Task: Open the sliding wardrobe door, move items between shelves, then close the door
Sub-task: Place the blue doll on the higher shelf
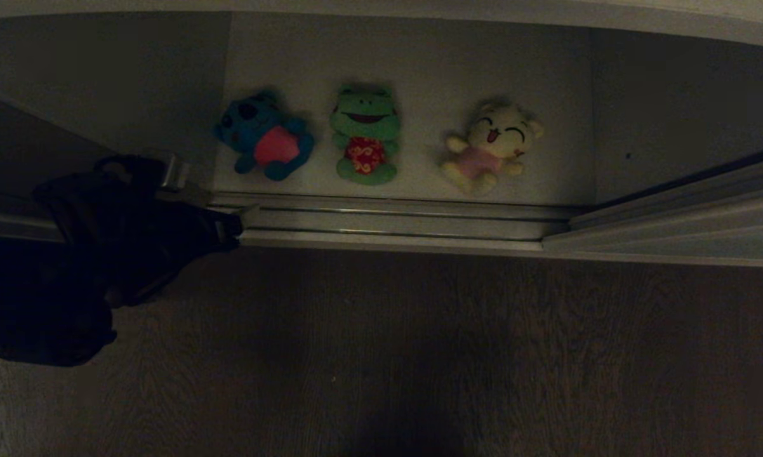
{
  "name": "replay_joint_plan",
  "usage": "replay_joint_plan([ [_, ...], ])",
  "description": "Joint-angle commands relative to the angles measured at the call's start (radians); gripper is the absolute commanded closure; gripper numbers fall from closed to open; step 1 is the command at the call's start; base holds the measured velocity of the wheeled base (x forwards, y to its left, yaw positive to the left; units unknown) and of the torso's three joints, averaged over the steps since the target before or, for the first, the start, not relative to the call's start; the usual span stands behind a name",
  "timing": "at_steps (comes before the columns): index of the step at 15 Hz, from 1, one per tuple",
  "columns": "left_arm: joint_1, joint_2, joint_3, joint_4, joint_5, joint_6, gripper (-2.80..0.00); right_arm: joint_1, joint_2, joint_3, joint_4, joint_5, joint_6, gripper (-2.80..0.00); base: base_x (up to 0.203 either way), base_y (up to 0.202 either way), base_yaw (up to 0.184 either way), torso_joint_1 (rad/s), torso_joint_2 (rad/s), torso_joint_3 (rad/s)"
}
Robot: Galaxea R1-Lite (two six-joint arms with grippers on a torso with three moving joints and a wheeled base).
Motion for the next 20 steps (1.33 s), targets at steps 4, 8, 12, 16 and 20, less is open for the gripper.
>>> replay_joint_plan([
  [4,0.0,0.121,-0.121,-0.022,0.002,0.002,-2.8,0.0,-0.002,0.0,-0.001,0.0,-0.001,0.0,0.0,0.0,0.0,0.0,0.0,0.0],
  [8,0.0,0.217,-0.214,-0.096,0.001,0.009,-2.8,0.001,-0.002,0.0,-0.001,0.0,-0.001,0.0,0.0,0.0,0.0,0.0,0.0,0.0],
  [12,-0.005,0.28,-0.28,-0.12,0.0,0.0,-2.8,0.001,-0.002,0.0,-0.001,0.0,-0.001,0.0,0.0,0.0,0.0,0.0,0.0,0.0],
  [16,-0.017,0.326,-0.346,-0.143,0.0,-0.043,-2.8,0.0,-0.002,0.0,-0.001,0.0,-0.001,0.0,0.0,0.0,0.0,0.0,0.0,0.0],
  [20,-0.023,0.402,-0.445,-0.181,0.0,-0.059,-2.8,0.0,-0.002,0.0,-0.001,0.0,-0.001,0.0,0.0,0.0,0.0,0.0,0.0,0.0],
])
